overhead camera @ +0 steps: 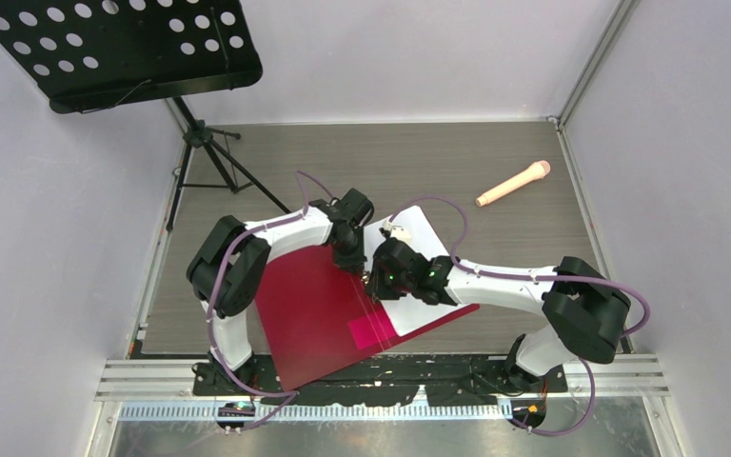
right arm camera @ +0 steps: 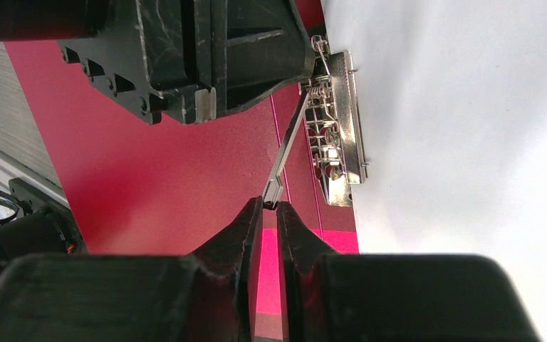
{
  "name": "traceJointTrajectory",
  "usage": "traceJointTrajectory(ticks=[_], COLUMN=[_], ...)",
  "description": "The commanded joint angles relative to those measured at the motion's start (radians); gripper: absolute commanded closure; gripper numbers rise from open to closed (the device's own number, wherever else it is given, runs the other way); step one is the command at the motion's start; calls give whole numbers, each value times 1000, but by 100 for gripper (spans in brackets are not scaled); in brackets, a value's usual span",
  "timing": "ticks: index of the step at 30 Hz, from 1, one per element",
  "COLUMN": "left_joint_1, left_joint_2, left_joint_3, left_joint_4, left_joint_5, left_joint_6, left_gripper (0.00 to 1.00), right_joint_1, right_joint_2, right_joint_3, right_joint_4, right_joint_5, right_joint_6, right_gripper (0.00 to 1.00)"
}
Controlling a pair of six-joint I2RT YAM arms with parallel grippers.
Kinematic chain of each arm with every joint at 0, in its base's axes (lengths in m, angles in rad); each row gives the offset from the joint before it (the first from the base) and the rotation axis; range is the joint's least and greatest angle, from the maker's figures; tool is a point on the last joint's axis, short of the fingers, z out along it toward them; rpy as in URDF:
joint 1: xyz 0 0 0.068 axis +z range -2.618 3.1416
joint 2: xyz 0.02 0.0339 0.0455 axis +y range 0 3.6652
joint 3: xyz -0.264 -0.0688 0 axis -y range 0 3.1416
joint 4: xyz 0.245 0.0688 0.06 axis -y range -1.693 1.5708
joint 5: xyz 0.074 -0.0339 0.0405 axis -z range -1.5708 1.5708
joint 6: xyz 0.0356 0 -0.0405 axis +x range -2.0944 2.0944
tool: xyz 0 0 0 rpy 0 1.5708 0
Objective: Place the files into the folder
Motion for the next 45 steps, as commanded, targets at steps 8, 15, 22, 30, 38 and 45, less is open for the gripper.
traceJointTrajectory(ticks=[8, 15, 22, 30, 38, 45], left_joint_1=[-25, -26, -26, -26, -27, -27], left_joint_2=[85, 79, 81, 82, 85, 104], left_joint_3=[8, -8, -22, -40, -49, -35], left_joint_4=[-73, -79, -61, -35, -29, -31], left_joint_5=[-165, -181, -154, -137, -143, -142], left_joint_6=[37, 35, 18, -1, -15, -7], left_gripper=[100, 100, 100, 100, 100, 100], right_joint_1=[0, -3, -3, -10, -21, -50], right_joint_2=[-11, -17, 29, 65, 91, 100], right_joint_3=[-73, -141, -136, -154, -141, -134], right_joint_4=[-60, -64, -64, -81, -113, -146], right_joint_5=[77, 92, 91, 106, 124, 123], right_joint_6=[-9, -1, 4, 21, 24, 5], right_gripper=[82, 83, 85, 87, 89, 90])
